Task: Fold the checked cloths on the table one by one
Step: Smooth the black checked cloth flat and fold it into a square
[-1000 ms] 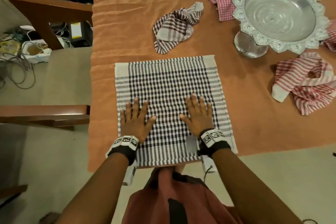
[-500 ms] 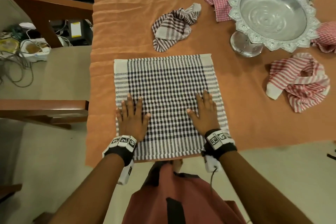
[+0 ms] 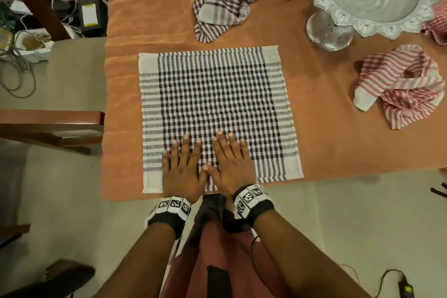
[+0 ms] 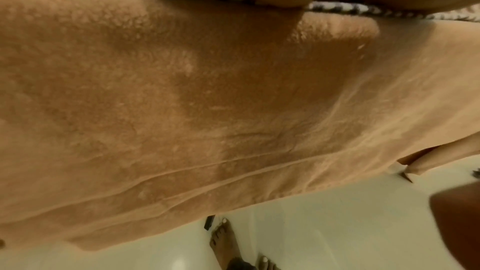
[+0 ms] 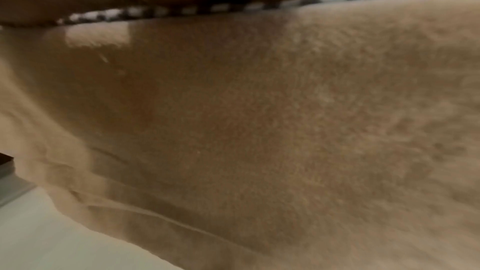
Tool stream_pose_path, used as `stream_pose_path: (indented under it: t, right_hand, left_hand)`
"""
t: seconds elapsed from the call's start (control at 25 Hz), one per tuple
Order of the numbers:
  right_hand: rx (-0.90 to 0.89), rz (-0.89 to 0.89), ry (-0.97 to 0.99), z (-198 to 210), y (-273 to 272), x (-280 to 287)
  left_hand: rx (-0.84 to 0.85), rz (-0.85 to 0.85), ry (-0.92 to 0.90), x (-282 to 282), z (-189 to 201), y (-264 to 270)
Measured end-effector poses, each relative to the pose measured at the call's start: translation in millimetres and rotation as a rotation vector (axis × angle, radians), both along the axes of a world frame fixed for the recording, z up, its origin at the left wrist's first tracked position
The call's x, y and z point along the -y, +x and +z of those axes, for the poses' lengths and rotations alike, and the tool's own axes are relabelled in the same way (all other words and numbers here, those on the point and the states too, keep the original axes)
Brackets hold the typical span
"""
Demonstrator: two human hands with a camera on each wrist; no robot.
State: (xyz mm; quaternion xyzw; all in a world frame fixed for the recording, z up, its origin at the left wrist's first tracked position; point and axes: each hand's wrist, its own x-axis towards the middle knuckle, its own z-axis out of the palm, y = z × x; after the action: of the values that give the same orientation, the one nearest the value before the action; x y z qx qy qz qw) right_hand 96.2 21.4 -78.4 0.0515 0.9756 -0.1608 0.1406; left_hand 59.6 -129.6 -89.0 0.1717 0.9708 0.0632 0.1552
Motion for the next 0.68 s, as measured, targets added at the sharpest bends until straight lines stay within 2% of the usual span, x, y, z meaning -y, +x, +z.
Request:
stream_pose_path:
  t: [0.12,0.24,0.48,0.56,0.68]
  right_hand:
    - [0.01,-0.145,0.058,-4,18,-48]
    - [0.045,-0.301,0.103,-3,37,-97]
    - [0.029,-0.292,0.138,-4,38,-101]
    - [-0.002,-0.289,0.098,-2,38,-106]
    - [-0.098,-0.351,0.016,5,30,-112]
  left_hand:
    - [-0.004,0.1,-0.018,27,1,-3]
    - [0.001,0.098,-0.05,44,3,-6]
    - [0.089,0.094,-0.003,41,10,-10]
    - [0.102,0.165,0.095,41,22,-12]
    - [-0.077,0.389,0.213,47,45,-5]
